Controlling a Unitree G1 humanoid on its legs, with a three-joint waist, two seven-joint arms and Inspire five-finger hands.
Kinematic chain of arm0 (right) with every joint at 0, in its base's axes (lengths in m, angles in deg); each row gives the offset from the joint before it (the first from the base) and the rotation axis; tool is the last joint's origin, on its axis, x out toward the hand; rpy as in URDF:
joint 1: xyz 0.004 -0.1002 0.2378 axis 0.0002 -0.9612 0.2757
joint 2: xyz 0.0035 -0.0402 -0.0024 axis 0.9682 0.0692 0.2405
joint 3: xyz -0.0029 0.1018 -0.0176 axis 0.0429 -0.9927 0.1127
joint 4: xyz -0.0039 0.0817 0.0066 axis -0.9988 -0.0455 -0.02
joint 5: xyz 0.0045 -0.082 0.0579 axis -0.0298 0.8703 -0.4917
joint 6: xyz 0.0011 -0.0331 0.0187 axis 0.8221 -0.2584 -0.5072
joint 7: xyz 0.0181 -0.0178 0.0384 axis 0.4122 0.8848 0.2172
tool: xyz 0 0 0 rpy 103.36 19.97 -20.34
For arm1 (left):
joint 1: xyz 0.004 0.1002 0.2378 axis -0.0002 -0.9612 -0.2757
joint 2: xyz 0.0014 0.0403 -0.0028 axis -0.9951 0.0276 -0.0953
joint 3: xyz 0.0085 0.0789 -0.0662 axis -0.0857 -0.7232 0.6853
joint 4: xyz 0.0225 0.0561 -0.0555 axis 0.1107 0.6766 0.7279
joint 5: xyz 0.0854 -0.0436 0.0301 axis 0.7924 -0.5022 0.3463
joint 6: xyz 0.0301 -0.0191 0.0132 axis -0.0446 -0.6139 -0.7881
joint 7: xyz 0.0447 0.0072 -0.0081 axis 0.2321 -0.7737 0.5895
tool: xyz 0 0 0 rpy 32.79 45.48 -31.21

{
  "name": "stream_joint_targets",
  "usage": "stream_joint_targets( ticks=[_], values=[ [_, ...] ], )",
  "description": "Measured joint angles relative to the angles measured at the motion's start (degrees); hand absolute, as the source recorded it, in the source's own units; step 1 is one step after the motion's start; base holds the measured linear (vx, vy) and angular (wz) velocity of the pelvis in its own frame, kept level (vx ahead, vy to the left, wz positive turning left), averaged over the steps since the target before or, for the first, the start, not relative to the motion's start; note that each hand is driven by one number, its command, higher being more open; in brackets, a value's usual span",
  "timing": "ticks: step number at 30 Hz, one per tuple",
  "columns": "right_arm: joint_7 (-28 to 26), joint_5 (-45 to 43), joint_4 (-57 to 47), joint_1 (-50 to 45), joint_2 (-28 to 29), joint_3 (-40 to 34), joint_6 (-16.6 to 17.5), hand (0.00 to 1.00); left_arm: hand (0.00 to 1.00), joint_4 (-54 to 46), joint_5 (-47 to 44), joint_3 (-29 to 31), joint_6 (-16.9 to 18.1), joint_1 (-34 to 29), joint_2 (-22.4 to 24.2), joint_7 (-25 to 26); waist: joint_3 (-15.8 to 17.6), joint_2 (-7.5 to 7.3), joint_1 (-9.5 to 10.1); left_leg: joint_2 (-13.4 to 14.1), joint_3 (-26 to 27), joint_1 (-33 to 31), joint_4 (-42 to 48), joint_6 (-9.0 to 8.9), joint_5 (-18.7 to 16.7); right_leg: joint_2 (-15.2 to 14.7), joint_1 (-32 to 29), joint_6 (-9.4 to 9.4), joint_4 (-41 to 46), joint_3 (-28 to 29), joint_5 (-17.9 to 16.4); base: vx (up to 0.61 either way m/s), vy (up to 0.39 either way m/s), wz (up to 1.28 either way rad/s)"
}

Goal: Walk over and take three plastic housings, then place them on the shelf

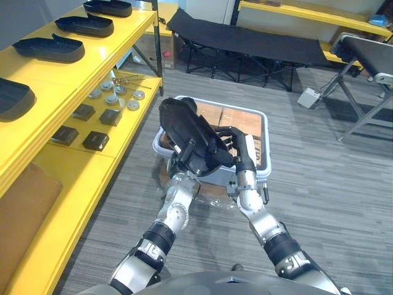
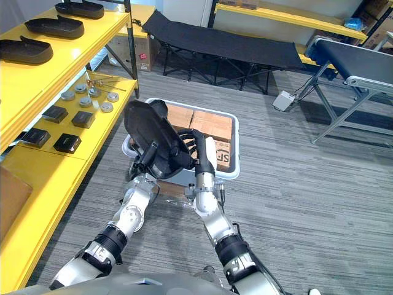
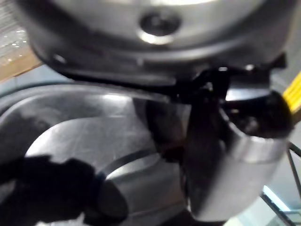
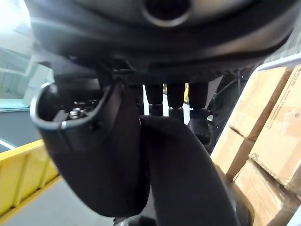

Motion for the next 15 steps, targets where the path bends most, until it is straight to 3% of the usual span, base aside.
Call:
stream_joint_targets(
  ticks=[4, 7, 10, 15],
  values=[
    [-2.7, -2.7, -4.8, -3.3, 0.0, 1.8, 0.0, 1.0, 0.0, -5.9, 9.1, 1.6, 1.2, -0.6, 0.0, 1.5, -0.2, -0.12, 0.17, -0.1, 0.1, 0.1, 0.1, 0.1, 0.1, 0.0, -0.1, 0.23, 0.0, 0.0, 0.1, 0.0, 0.0, -0.01],
    [-4.6, -3.4, -13.0, -5.0, -0.8, 1.7, 0.1, 1.0, 0.0, -17.1, 18.4, 4.5, 2.3, -4.9, -0.7, 2.8, -0.4, -0.01, -0.12, -0.1, 0.8, 0.9, 0.1, 0.0, -0.2, 0.0, 0.0, 0.22, 0.0, 0.7, 0.1, -0.01, 0.002, -0.12],
    [-8.5, -9.2, -19.1, -6.8, -2.9, -1.4, 1.0, 1.0, 0.0, -24.6, 28.2, 7.9, 2.5, -7.6, -2.1, 4.5, -2.1, 0.36, -0.42, -0.1, 1.0, 1.1, 0.0, -0.48, -1.2, -0.1, 0.0, 0.11, 0.0, 0.8, 0.0, -0.01, 0.004, -0.04],
    [-21.7, -28.2, -25.6, -12.8, -5.2, -10.1, 2.6, 1.0, 0.0, -35.4, 51.1, 17.2, 2.4, -13.2, -5.0, 9.5, -3.5, 2.21, -1.37, -0.1, 1.1, 1.1, 0.0, -0.43, -1.6, -0.1, -0.2, -0.36, 0.0, 0.7, -0.3, 0.0, 0.0, 0.0]
  ],
)
